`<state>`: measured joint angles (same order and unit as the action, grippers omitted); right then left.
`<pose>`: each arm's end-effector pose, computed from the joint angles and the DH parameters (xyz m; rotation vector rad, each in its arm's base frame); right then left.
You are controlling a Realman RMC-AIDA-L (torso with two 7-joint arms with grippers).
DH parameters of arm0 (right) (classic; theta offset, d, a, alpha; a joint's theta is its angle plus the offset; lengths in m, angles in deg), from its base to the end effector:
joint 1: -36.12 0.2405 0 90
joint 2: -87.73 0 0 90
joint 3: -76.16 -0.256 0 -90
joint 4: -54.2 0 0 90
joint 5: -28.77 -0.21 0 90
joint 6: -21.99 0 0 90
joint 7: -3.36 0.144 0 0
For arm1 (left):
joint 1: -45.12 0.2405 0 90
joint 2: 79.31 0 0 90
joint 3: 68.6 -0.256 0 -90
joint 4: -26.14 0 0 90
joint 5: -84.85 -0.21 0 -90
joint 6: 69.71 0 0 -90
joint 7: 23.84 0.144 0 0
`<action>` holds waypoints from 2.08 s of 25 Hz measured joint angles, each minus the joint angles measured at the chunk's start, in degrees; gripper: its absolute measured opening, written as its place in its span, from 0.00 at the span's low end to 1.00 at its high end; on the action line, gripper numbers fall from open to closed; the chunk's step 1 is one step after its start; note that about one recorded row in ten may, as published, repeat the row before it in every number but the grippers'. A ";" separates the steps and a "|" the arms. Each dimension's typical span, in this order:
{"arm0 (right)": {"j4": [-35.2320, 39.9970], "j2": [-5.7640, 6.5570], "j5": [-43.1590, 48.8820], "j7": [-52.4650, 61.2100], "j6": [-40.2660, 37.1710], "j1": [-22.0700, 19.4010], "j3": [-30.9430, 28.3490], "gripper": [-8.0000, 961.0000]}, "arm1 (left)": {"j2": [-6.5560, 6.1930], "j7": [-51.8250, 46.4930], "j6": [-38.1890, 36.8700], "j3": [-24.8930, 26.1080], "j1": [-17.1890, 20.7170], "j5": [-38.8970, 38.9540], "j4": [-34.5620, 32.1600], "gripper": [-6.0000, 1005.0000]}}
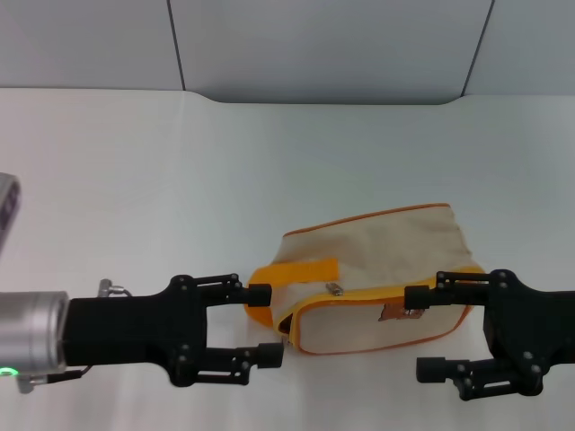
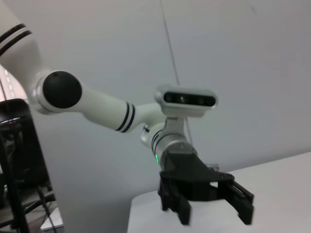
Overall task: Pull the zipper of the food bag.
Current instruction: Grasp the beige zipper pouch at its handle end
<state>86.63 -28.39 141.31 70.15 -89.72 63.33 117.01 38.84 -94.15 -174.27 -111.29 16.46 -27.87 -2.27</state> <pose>0.2575 0.2675 0.0126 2.9318 -0.3333 -1.0115 -0.2540 0.2738 -0.0184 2.9108 0.5236 0.9741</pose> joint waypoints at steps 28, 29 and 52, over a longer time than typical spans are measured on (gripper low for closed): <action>0.17 0.47 -0.14 -0.13 -0.61 -4.65 -3.68 0.79 | 1.12 17.11 26.43 -6.91 -7.81 10.34 15.41 0.74; 0.17 0.47 -0.14 -0.13 -0.61 -4.65 -3.70 0.79 | 1.12 17.77 26.52 -6.93 -7.84 10.81 15.75 0.73; -0.01 -0.47 -0.22 -3.36 0.00 -4.60 -12.44 0.79 | 1.12 26.41 26.35 -6.70 -8.70 15.23 19.59 0.20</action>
<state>86.62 -28.86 141.09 66.80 -89.73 58.73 104.58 39.95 -67.74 -147.92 -118.00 7.76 -12.64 17.32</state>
